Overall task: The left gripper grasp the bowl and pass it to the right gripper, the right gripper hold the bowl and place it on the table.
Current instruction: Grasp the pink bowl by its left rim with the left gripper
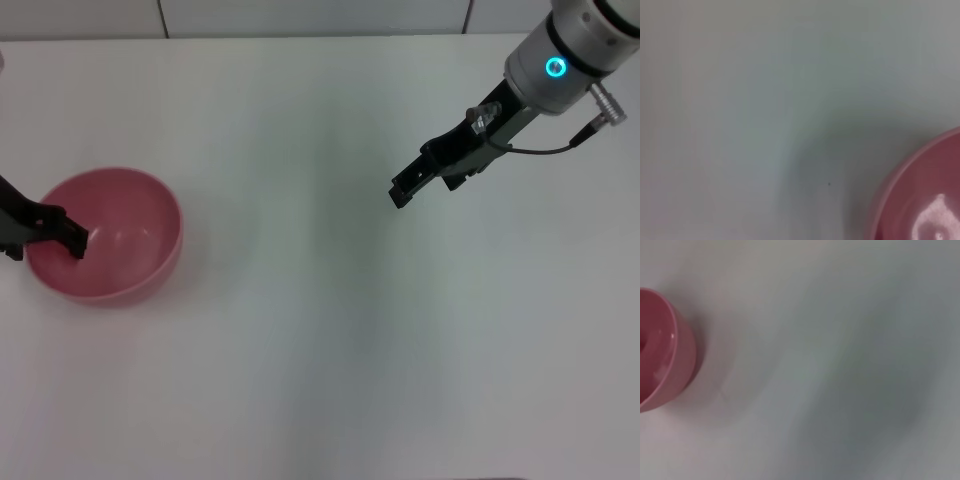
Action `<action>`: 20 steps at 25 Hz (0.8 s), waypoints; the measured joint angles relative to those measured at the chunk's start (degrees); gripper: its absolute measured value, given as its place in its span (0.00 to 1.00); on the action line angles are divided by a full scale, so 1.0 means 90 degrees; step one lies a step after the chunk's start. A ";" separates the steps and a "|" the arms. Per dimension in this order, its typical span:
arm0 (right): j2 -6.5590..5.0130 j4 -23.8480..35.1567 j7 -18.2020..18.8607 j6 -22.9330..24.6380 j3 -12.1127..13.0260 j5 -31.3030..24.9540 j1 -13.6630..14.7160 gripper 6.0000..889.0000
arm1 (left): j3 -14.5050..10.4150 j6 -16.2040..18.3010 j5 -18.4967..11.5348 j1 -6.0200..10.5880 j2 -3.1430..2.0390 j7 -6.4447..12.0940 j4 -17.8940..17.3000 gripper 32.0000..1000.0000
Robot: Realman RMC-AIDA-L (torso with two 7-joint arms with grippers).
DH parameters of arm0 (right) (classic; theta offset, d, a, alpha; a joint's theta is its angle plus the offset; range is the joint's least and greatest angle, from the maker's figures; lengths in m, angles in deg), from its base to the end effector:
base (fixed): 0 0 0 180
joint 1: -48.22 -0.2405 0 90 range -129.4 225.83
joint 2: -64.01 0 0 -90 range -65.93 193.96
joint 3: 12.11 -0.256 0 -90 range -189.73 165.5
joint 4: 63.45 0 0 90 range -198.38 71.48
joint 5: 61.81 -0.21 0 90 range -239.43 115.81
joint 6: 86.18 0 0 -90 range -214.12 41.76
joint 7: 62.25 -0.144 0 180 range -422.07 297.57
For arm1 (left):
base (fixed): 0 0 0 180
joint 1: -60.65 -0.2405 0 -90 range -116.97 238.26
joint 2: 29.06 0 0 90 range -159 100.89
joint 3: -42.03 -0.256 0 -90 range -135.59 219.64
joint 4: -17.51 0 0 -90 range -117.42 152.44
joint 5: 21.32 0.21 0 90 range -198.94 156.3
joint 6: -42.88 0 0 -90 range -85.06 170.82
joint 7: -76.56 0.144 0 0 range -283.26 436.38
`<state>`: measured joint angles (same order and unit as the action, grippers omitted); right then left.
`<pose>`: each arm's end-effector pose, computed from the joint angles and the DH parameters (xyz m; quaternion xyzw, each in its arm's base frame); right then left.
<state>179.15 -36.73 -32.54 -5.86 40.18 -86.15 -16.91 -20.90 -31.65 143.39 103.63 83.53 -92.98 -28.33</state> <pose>0.1647 0.4212 -0.0294 -0.8469 0.4971 -0.1567 0.1053 -0.2935 0.3996 0.0444 -0.7023 -0.6090 0.1909 0.3153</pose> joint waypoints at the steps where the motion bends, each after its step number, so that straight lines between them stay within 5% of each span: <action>1: 0.0000 0.0000 0.0000 0.0000 0.0000 0.0000 0.0000 0.99 | 0.0000 0.0002 0.0000 0.0000 0.0000 0.0000 0.0000 0.73; 7: 0.0000 0.0000 0.0000 0.0000 0.0000 0.0000 0.0000 0.99 | 0.0000 0.0075 0.0000 0.0000 0.0013 -0.0021 -0.0002 0.72; 13: 0.0000 0.0000 0.0000 0.0000 0.0000 0.0000 -0.0015 0.99 | 0.0000 0.0086 0.0000 -0.0001 0.0020 -0.0045 -0.0004 0.58; 20: 0.0000 0.0000 0.0000 0.0000 0.0000 0.0000 -0.0021 0.99 | 0.0000 0.0157 0.0000 0.0014 0.0019 -0.0048 0.0123 0.27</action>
<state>179.15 -36.73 -32.54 -5.86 40.18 -86.15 -17.10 -20.90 -30.24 143.39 103.76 83.70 -93.41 -27.22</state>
